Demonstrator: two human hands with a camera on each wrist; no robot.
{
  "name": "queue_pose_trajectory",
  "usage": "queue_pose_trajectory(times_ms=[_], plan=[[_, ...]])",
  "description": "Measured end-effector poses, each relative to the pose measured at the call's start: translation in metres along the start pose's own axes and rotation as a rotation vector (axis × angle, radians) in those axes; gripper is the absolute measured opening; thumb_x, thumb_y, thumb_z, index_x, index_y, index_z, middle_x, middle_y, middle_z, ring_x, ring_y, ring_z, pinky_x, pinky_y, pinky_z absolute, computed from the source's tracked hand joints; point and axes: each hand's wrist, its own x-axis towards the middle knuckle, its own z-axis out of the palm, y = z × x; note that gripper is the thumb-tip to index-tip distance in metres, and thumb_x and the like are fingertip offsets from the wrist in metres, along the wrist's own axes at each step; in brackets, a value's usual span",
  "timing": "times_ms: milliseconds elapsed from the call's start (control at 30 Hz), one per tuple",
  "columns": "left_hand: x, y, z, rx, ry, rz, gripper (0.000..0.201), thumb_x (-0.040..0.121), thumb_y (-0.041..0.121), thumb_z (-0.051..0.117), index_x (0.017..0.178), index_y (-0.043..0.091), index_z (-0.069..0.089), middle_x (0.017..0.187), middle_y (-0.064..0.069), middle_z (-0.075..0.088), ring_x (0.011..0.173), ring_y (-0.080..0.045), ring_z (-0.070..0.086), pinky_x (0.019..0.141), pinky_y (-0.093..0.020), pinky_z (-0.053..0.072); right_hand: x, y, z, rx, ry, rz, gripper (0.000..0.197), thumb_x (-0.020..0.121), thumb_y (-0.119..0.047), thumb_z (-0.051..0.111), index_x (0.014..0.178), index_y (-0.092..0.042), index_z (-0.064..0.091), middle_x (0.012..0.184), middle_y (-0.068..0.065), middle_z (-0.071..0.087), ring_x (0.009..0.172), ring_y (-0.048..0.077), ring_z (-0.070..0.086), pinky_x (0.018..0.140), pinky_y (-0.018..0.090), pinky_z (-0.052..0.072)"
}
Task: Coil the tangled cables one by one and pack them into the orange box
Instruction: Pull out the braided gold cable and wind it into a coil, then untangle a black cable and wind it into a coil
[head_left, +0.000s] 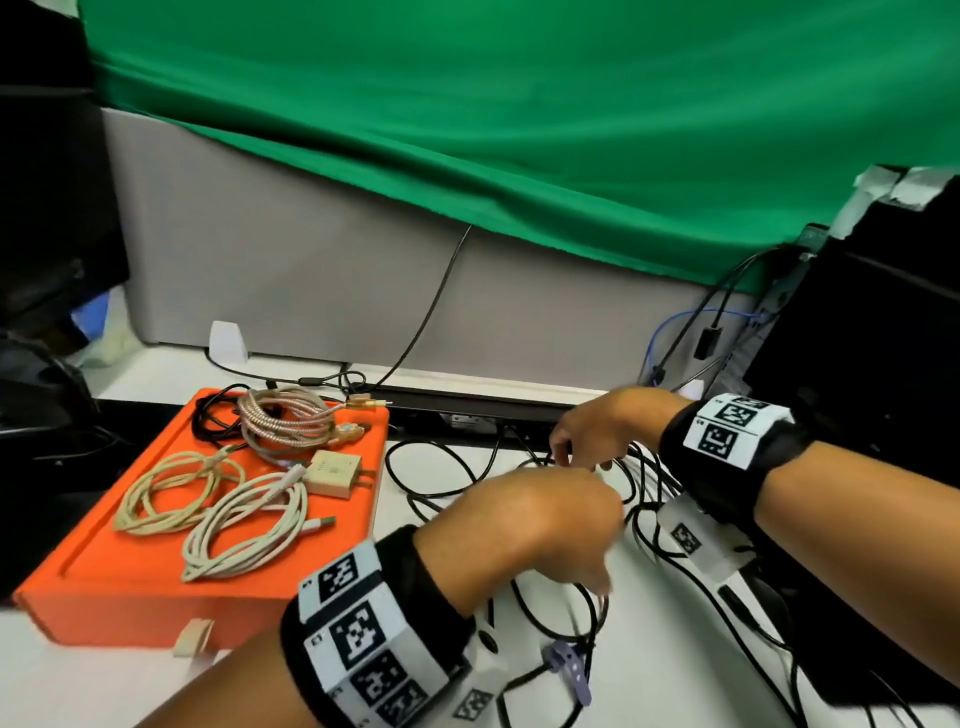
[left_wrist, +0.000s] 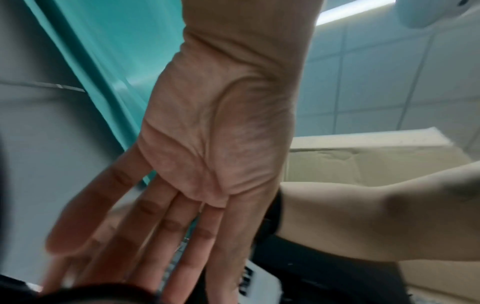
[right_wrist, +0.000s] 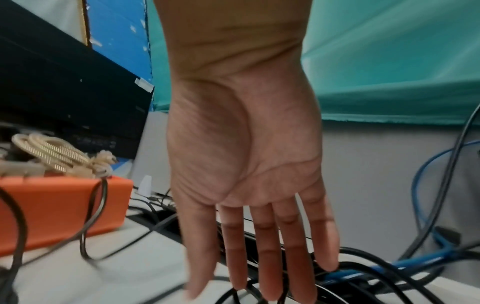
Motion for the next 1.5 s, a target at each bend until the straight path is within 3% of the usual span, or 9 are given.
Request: queue_pose_trajectory(times_ms=[233, 433, 600, 800, 900, 1033, 1233, 1367, 1500], plan=[[0.005, -0.032, -0.005, -0.068, 0.026, -0.156, 0.044, 0.093, 0.051, 0.065, 0.115, 0.013, 0.07, 0.114, -0.004, 0.068, 0.104, -0.026, 0.063, 0.087, -0.039, 0.054, -0.003, 0.018, 0.017, -0.222, 0.251, -0.029, 0.024, 0.098, -0.024, 0.057, 0.115, -0.011, 0.067, 0.11, 0.007, 0.066, 0.102, 0.029, 0.061, 0.082, 0.034, 0.048], [0.007, -0.048, -0.011, -0.144, 0.23, -0.303, 0.054, 0.092, 0.054, 0.064, 0.131, 0.018, 0.058, 0.123, -0.001, 0.065, 0.111, -0.024, 0.061, 0.095, -0.043, 0.052, -0.038, 0.038, -0.019, 0.358, 0.724, -0.263, 0.013, 0.103, -0.025, 0.054, 0.095, -0.017, 0.06, 0.094, 0.004, 0.066, 0.087, 0.024, 0.062, 0.076, 0.035, 0.048], [0.008, -0.056, -0.01, -0.087, 0.14, -0.329, 0.056, 0.091, 0.058, 0.062, 0.137, 0.026, 0.054, 0.132, 0.003, 0.062, 0.119, -0.023, 0.058, 0.099, -0.044, 0.05, -0.048, 0.025, -0.013, 0.177, 0.544, -0.162, 0.019, 0.1, -0.034, 0.056, 0.09, -0.019, 0.062, 0.082, -0.003, 0.064, 0.081, 0.024, 0.061, 0.07, 0.031, 0.046], [0.005, -0.063, -0.014, -0.104, 0.141, -0.307, 0.047, 0.094, 0.056, 0.06, 0.133, 0.031, 0.058, 0.122, 0.009, 0.066, 0.109, -0.018, 0.061, 0.092, -0.038, 0.051, -0.042, 0.005, 0.04, 0.051, -0.248, 0.098, 0.057, 0.086, -0.059, 0.069, 0.096, -0.003, 0.072, 0.09, 0.007, 0.078, 0.073, 0.025, 0.072, 0.067, 0.031, 0.056], [0.002, -0.065, -0.018, -0.167, 0.155, -0.284, 0.047, 0.093, 0.055, 0.062, 0.133, 0.031, 0.058, 0.122, 0.01, 0.066, 0.106, -0.016, 0.06, 0.09, -0.035, 0.05, -0.034, -0.005, 0.068, -0.217, -0.239, 0.083, 0.023, 0.093, -0.024, 0.063, 0.095, -0.003, 0.073, 0.083, 0.007, 0.071, 0.059, 0.02, 0.061, 0.056, 0.026, 0.046], [-0.002, -0.065, -0.022, -0.239, 0.187, -0.241, 0.044, 0.093, 0.053, 0.064, 0.131, 0.032, 0.059, 0.12, 0.008, 0.065, 0.102, -0.015, 0.06, 0.086, -0.031, 0.05, -0.044, 0.01, 0.041, 0.071, -0.064, -0.071, 0.017, 0.09, -0.012, 0.058, 0.092, -0.002, 0.072, 0.081, 0.009, 0.074, 0.059, 0.019, 0.06, 0.056, 0.026, 0.046], [0.003, -0.066, -0.031, -0.392, 0.624, -0.186, 0.029, 0.099, 0.037, 0.06, 0.125, 0.026, 0.055, 0.119, 0.004, 0.066, 0.097, -0.019, 0.064, 0.085, -0.039, 0.053, -0.099, 0.017, -0.032, 0.586, 0.662, -0.409, 0.021, 0.1, -0.028, 0.062, 0.084, -0.018, 0.071, 0.061, -0.008, 0.055, 0.053, 0.007, 0.043, 0.051, 0.02, 0.035], [-0.01, -0.081, -0.047, -0.675, 1.091, -0.223, 0.017, 0.104, 0.023, 0.053, 0.094, 0.019, 0.067, 0.078, 0.001, 0.07, 0.061, -0.013, 0.07, 0.069, -0.041, 0.06, -0.104, 0.012, -0.039, 0.778, 0.835, -0.464, 0.015, 0.096, -0.025, 0.069, 0.089, -0.012, 0.066, 0.055, -0.01, 0.056, 0.052, 0.005, 0.046, 0.054, 0.019, 0.039], [-0.018, -0.101, -0.049, -0.628, 1.316, -0.326, 0.021, 0.102, 0.028, 0.053, 0.091, 0.02, 0.069, 0.076, 0.004, 0.071, 0.064, -0.015, 0.072, 0.069, -0.04, 0.061, -0.103, 0.018, -0.021, 0.661, 0.84, -0.307, 0.017, 0.094, -0.038, 0.07, 0.1, -0.023, 0.063, 0.08, -0.008, 0.066, 0.054, 0.01, 0.06, 0.052, 0.02, 0.042]])
